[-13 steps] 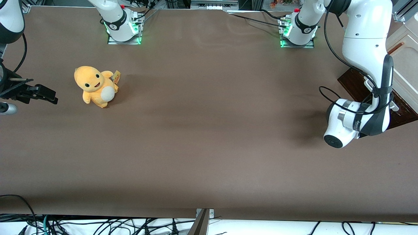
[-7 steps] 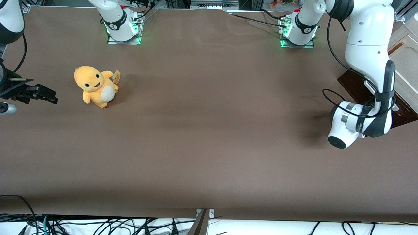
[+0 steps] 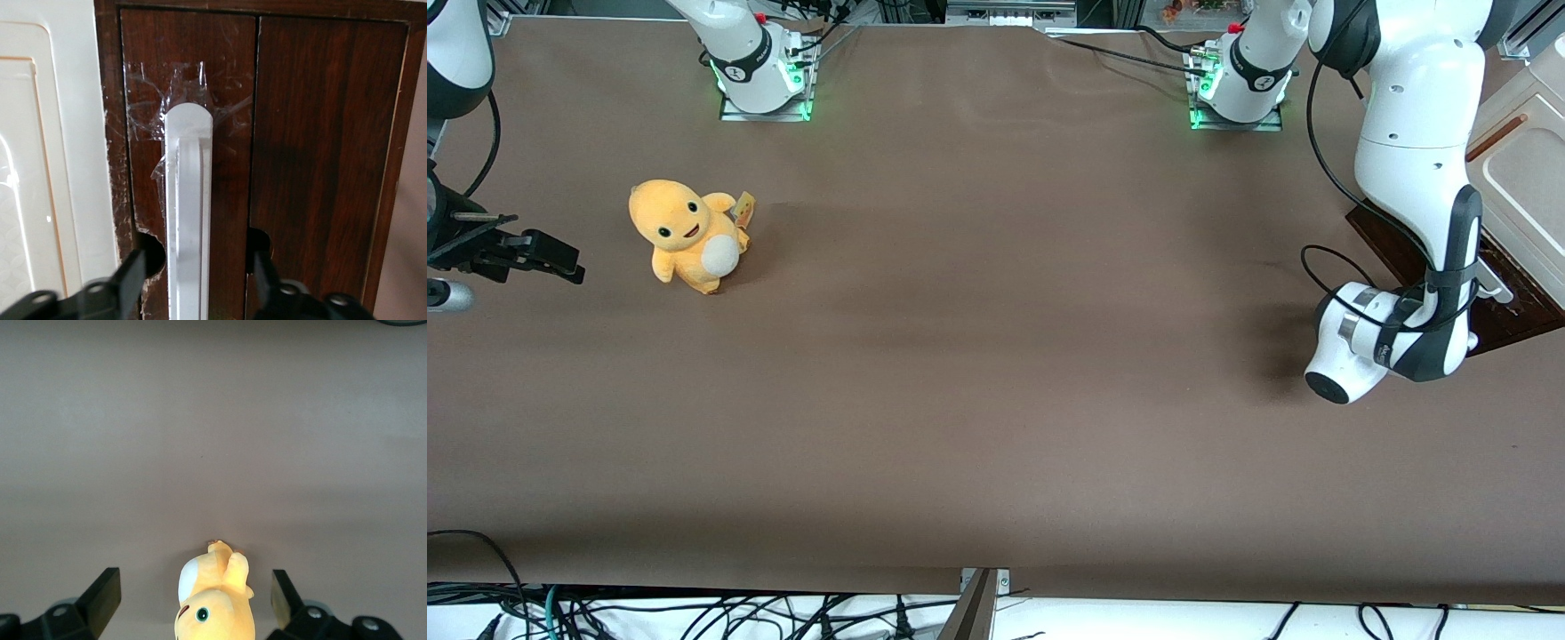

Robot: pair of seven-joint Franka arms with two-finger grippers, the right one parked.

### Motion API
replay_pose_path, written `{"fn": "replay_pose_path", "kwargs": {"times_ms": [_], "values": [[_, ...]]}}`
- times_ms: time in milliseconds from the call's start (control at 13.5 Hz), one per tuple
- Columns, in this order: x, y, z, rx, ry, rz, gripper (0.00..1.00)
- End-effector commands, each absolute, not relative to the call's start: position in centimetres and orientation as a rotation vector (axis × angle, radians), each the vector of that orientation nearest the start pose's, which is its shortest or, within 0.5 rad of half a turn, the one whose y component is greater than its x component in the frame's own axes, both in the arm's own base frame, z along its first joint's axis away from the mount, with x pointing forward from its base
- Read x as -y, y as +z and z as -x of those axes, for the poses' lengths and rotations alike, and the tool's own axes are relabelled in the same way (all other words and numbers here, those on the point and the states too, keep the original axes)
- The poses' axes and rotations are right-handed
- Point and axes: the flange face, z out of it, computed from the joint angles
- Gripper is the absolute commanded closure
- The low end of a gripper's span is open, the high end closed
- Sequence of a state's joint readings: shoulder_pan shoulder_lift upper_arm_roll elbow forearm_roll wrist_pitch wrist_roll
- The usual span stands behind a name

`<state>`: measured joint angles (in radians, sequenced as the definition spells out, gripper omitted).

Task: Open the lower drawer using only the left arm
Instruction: 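Close the left gripper around the white bar handle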

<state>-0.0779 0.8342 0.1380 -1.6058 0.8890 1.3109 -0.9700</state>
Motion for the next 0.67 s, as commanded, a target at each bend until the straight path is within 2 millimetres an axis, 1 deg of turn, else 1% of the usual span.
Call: {"fn": "replay_pose_path", "kwargs": {"times_ms": [0,149,223,371,446,594], "values": [[-14.09,16.57,-57.63,0.596,0.501,1.572,0.33],[-14.92,16.53,-57.42,0.606,0.507,1.564,0.41],[-14.94,16.59,-57.48,0.608,0.503,1.562,0.48],[-14.93,16.68,-57.59,0.616,0.494,1.56,0.68],[-15.01,16.81,-57.71,0.619,0.493,1.562,0.74],[-14.92,16.89,-57.85,0.62,0.488,1.565,0.82]]}}
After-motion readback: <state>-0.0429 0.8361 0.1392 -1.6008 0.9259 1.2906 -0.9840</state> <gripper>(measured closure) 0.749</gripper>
